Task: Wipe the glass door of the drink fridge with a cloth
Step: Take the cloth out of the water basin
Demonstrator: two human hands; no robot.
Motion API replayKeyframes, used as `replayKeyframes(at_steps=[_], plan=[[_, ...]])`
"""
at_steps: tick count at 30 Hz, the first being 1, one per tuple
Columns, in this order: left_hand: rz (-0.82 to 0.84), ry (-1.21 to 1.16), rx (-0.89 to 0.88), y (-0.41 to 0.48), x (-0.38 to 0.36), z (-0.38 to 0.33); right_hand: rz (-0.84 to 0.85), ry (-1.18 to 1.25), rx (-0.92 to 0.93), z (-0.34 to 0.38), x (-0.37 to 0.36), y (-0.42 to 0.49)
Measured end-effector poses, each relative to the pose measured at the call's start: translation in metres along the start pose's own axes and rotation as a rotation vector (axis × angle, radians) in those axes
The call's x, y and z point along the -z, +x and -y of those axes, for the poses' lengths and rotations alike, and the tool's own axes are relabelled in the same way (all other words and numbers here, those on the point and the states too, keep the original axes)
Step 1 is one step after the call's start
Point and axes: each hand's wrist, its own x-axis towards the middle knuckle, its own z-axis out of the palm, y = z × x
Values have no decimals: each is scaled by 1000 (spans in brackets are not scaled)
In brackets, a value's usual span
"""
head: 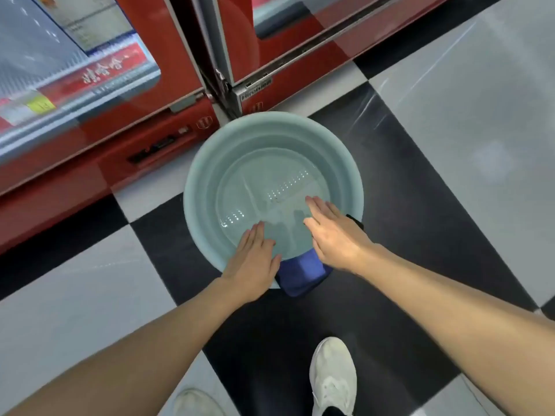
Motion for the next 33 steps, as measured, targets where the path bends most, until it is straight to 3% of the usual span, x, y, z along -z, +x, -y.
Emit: replayKeyframes(at_steps=[4,8,16,19,22,29,33], plan=[[211,-54,126,11,-11,-3,255,-78,-152,-20,-7,0],[183,-219,151,15,-9,-1,377,-152,-145,-33,-1,-1],[176,-718,294,4,23,2,327,368,-292,-42,36,-8],[196,-972,336,-7,41,5,256,581,-367,-41,55,-15],[113,-1159,389,-20,68,4,164,729,-439,-36,82,-19],[-207,-1093,423,-63,150,0,45,827,-428,-15,172,-28],[-288,-1101,353,-96,205,-4,-55,770,-402,0,232,-34]])
